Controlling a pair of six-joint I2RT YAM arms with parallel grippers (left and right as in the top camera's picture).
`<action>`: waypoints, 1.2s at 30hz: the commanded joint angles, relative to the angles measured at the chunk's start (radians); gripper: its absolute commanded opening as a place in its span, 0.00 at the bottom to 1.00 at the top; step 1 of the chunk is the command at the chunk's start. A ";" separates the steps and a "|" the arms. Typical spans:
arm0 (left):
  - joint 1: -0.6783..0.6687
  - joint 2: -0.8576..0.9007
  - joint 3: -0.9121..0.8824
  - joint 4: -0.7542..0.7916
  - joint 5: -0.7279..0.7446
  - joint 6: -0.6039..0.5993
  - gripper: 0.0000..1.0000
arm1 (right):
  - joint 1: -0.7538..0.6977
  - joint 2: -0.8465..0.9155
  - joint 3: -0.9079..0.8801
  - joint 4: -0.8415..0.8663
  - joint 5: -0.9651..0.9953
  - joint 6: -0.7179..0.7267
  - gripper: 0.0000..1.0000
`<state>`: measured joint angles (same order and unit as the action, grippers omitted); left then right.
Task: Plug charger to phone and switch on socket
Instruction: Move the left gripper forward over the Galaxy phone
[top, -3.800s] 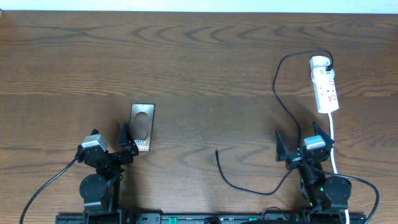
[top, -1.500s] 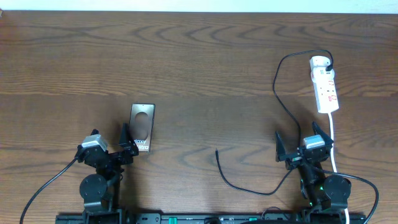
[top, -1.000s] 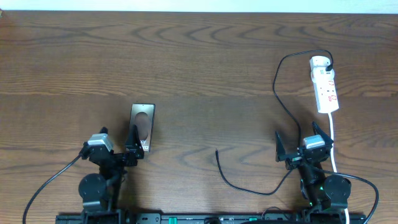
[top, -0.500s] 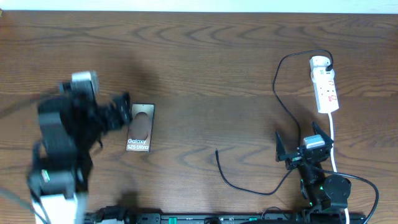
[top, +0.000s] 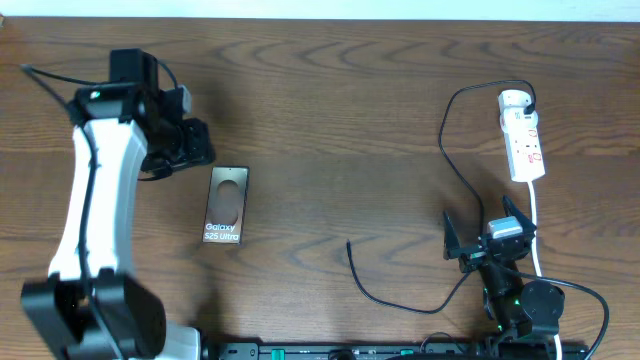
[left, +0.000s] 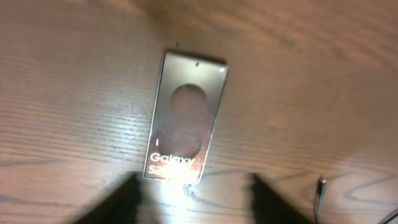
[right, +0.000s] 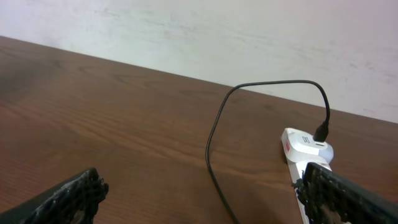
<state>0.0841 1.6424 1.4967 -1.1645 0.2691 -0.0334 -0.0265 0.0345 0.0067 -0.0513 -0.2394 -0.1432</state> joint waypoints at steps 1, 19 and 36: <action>0.004 0.085 0.013 -0.014 0.019 0.014 0.34 | 0.008 -0.001 -0.001 -0.005 0.001 -0.008 0.99; -0.162 0.174 -0.087 0.165 -0.227 0.037 0.98 | 0.008 -0.001 -0.001 -0.005 0.001 -0.008 0.99; -0.205 -0.059 -0.357 0.352 -0.229 0.040 0.98 | 0.008 -0.001 -0.001 -0.005 0.001 -0.008 0.99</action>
<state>-0.1207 1.6421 1.1851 -0.8284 0.0532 -0.0090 -0.0265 0.0345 0.0067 -0.0513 -0.2386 -0.1432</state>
